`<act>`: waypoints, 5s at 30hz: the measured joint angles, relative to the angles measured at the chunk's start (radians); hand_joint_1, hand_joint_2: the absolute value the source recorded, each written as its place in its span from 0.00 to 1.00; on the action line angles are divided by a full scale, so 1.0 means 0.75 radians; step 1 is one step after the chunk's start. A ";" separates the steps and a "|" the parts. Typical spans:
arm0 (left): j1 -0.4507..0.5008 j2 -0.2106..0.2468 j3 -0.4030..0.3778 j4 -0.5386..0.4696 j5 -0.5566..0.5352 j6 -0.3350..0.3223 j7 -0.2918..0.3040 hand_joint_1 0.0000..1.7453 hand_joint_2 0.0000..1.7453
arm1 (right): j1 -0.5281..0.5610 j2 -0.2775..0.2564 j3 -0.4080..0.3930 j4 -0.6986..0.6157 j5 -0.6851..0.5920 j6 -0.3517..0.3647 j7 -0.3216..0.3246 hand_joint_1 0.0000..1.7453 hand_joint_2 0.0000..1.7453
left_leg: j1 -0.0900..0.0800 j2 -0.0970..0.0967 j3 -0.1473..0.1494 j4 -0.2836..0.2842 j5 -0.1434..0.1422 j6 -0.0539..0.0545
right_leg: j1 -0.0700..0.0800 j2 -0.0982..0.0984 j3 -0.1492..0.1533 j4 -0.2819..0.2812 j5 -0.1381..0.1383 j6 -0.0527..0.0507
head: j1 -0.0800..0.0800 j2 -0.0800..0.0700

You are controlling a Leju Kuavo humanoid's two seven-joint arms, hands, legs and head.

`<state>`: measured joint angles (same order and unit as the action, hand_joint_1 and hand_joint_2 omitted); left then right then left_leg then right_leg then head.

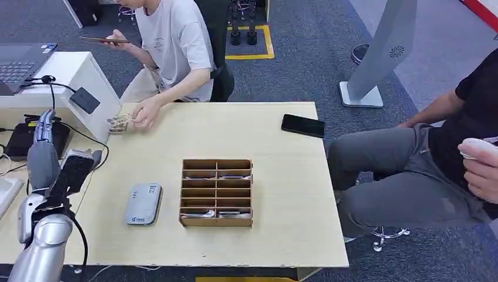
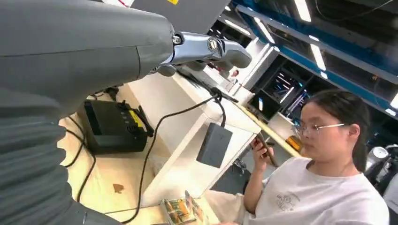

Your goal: Pass the card to the sensor for recognition and then transmit it.

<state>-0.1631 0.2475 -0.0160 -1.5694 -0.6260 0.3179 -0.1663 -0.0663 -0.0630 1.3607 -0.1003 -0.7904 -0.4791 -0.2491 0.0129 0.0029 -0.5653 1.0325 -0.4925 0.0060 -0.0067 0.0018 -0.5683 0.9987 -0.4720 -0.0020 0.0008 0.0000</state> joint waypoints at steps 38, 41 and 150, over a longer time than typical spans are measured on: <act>0.396 0.316 -0.173 -0.625 -0.162 -0.285 -0.225 0.00 1.00 | 0.009 -0.009 -0.012 0.034 -0.106 0.007 -0.057 0.00 1.00 | 0.000 0.000 -0.002 -0.001 -0.001 0.000 | 0.000 0.001 -0.001 0.000 -0.001 0.001 | 0.001 0.000; 0.414 0.316 -0.231 -0.634 -0.233 -0.249 -0.224 0.00 1.00 | 0.008 -0.009 -0.013 0.040 -0.117 0.011 -0.054 0.00 1.00 | 0.000 0.000 -0.002 -0.001 -0.001 0.000 | 0.000 0.001 -0.001 0.000 -0.001 0.001 | 0.000 0.000; 0.364 0.225 -0.683 -0.338 -0.496 -0.255 0.038 0.00 1.00 | -0.005 -0.003 0.070 0.065 -0.186 0.026 -0.009 0.00 1.00 | 0.000 0.000 -0.002 -0.001 -0.001 -0.001 | 0.000 0.000 -0.001 0.000 -0.001 0.001 | 0.000 0.000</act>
<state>0.1098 0.4166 -0.5280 -1.8231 -0.9979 0.1266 -0.1381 -0.0698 -0.0652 1.4134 -0.0515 -0.9297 -0.4593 -0.2560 0.0130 0.0030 -0.5667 1.0321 -0.4930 0.0056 -0.0067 0.0021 -0.5692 0.9984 -0.4728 -0.0016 0.0008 0.0000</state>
